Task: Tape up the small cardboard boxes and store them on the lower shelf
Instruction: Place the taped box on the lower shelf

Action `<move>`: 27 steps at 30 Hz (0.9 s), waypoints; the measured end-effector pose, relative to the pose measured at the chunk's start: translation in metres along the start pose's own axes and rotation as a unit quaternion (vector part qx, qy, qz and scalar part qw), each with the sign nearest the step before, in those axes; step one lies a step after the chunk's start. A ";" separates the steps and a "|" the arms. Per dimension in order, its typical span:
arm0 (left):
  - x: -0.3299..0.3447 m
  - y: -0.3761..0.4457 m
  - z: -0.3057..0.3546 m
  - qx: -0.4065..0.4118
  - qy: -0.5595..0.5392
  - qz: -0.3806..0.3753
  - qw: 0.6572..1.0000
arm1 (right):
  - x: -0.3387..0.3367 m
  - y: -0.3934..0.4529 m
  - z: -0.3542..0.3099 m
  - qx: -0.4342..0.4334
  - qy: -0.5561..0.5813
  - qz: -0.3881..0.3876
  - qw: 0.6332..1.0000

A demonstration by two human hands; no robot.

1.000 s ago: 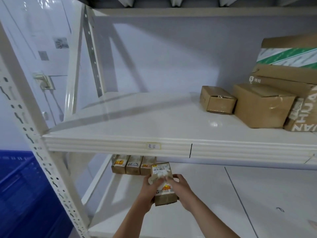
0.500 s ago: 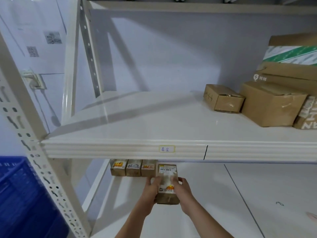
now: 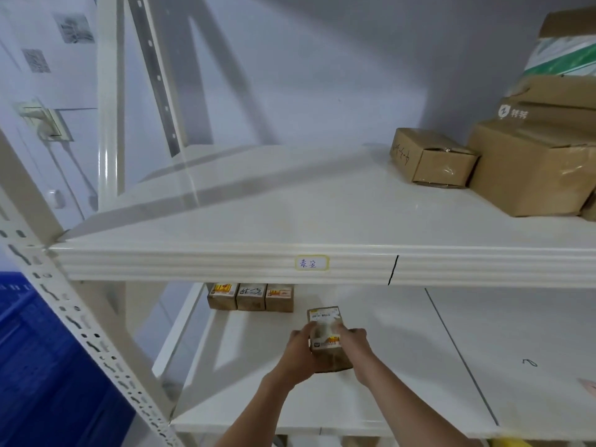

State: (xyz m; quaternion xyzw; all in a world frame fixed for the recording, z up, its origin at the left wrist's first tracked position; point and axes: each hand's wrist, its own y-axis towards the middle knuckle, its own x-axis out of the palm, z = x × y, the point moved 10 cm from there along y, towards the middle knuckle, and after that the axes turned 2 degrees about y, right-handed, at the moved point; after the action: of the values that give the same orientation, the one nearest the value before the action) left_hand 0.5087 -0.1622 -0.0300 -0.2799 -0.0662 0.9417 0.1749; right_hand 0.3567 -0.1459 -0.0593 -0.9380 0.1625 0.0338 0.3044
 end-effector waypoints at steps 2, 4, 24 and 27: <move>-0.003 0.005 -0.009 0.005 0.058 0.022 0.998 | 0.006 0.003 0.004 0.004 -0.014 -0.027 1.000; -0.005 0.011 -0.018 0.005 0.091 0.036 0.995 | 0.013 0.003 0.007 -0.002 -0.068 -0.065 0.996; -0.005 0.066 -0.026 0.059 0.297 0.078 0.950 | 0.061 0.042 -0.023 -0.218 -0.525 -0.051 0.821; -0.007 0.077 -0.030 0.047 0.373 0.084 0.923 | 0.072 0.052 -0.022 -0.210 -0.553 -0.062 0.804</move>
State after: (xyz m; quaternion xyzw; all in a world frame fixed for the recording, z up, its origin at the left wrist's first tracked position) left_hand 0.5082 -0.2357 -0.0691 -0.6067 0.0722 0.7825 0.1197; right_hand 0.4068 -0.2190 -0.0826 -0.8093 -0.1031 0.5613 0.1394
